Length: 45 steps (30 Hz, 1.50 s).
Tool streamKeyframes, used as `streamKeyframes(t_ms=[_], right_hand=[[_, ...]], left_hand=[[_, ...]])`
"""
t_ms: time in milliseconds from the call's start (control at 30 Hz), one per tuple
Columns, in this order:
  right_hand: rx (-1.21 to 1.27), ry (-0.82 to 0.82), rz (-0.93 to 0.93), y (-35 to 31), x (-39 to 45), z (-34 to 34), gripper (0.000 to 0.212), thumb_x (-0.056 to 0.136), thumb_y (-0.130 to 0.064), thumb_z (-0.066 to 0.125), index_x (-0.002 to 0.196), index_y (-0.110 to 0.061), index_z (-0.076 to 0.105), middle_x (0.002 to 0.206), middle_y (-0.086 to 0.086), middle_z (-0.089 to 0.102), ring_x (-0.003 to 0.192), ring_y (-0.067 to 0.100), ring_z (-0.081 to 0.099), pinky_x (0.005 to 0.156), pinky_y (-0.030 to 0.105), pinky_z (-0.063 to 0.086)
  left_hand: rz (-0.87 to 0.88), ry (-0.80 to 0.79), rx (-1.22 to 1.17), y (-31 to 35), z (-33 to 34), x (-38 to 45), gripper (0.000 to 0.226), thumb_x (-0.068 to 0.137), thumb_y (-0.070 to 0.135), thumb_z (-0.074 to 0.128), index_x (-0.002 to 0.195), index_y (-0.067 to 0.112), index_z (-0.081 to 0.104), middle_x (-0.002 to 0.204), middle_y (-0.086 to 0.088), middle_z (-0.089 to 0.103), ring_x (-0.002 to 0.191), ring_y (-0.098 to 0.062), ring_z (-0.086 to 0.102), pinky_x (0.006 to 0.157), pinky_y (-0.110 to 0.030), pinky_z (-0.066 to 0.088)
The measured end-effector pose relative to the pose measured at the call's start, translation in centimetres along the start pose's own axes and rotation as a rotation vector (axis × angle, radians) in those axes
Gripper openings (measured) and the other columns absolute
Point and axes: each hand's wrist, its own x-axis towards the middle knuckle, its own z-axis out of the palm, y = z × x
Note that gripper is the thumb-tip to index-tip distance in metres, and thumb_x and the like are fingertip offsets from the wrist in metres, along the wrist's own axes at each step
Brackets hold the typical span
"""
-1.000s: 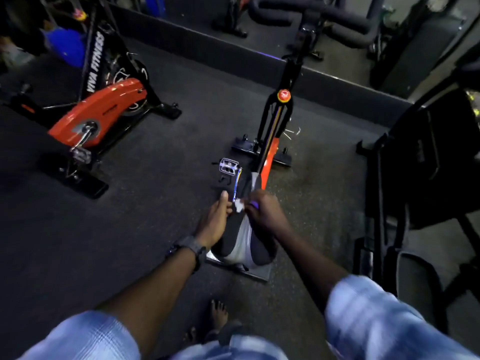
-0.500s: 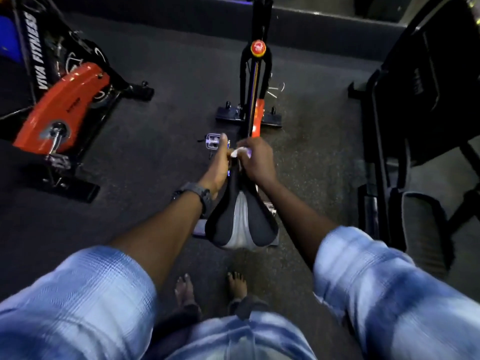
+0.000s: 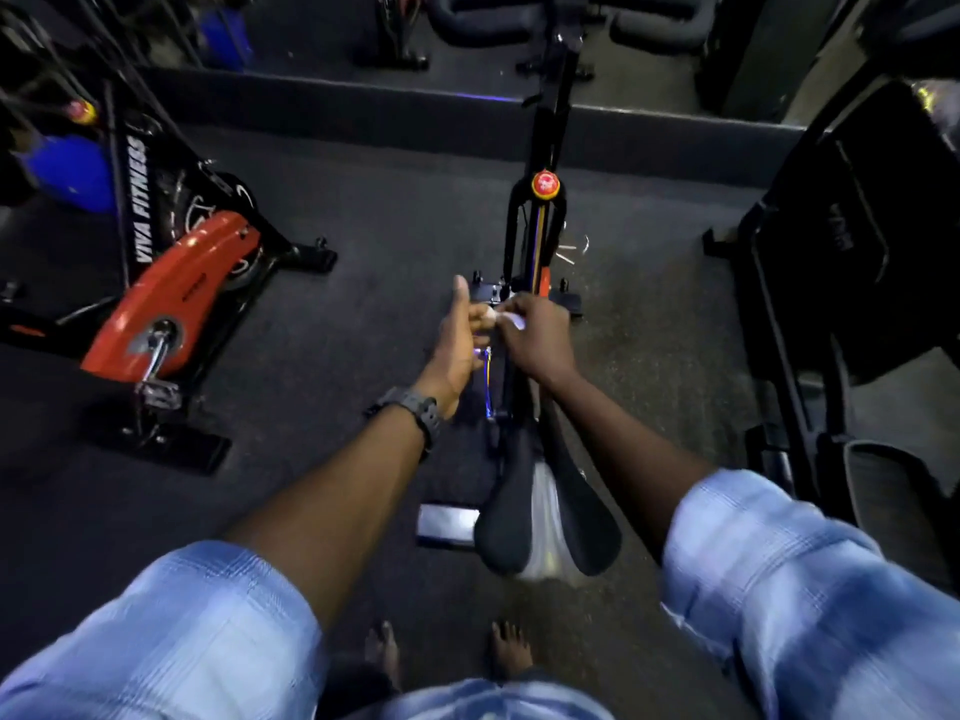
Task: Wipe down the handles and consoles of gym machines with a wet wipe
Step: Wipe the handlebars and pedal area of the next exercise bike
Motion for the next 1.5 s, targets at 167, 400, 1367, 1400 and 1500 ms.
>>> streamKeyframes(t_ms=[167,400,1367,1400,1500], right_hand=[[0.105,0.096,-0.193,-15.2,7.1,2.7,0.011,0.086,-0.025,0.070,0.090,-0.016,0.076,0.090,-0.001,0.075,0.082,0.012,0.065,0.065,0.020,0.033],[0.365,0.086,-0.354,-38.0,12.4,12.1,0.017,0.088,-0.031,0.067,0.102,-0.022,0.074,0.096,-0.007,0.074,0.089,0.007,0.066,0.074,0.017,0.041],[0.330,-0.208,-0.667,-68.7,51.2,39.0,0.031,0.080,-0.016,0.069,0.109,-0.008,0.071,0.102,0.010,0.074,0.090,0.015,0.068,0.086,0.029,0.052],[0.323,-0.196,-0.693,-69.6,52.6,40.1,0.020,0.084,-0.010,0.068,0.102,-0.002,0.072,0.098,0.015,0.073,0.085,0.017,0.065,0.080,0.024,0.049],[0.274,-0.149,-0.758,-71.6,57.0,43.6,0.009,0.086,-0.011,0.067,0.088,-0.007,0.075,0.083,0.010,0.073,0.069,0.009,0.062,0.072,0.025,0.050]], left_hand=[[0.216,0.255,-0.094,9.4,-12.6,3.1,0.061,0.103,0.062,0.020,0.110,0.019,0.061,0.105,-0.001,0.067,0.096,-0.017,0.059,0.084,-0.034,0.045],[0.480,0.494,-0.161,21.8,-34.8,2.5,0.057,0.105,0.056,0.027,0.109,0.011,0.061,0.089,-0.004,0.066,0.073,-0.015,0.058,0.064,-0.029,0.043],[0.684,0.662,-0.127,46.9,-72.2,35.1,0.066,0.102,0.063,0.027,0.121,0.011,0.062,0.109,-0.011,0.072,0.092,-0.021,0.067,0.076,-0.032,0.050],[0.682,0.682,-0.130,47.4,-73.7,36.7,0.064,0.102,0.063,0.027,0.118,0.012,0.062,0.109,-0.012,0.072,0.091,-0.021,0.067,0.077,-0.034,0.050],[0.687,0.716,-0.141,49.0,-77.6,40.9,0.061,0.102,0.063,0.027,0.110,0.014,0.063,0.108,-0.013,0.072,0.088,-0.021,0.066,0.077,-0.036,0.051]])
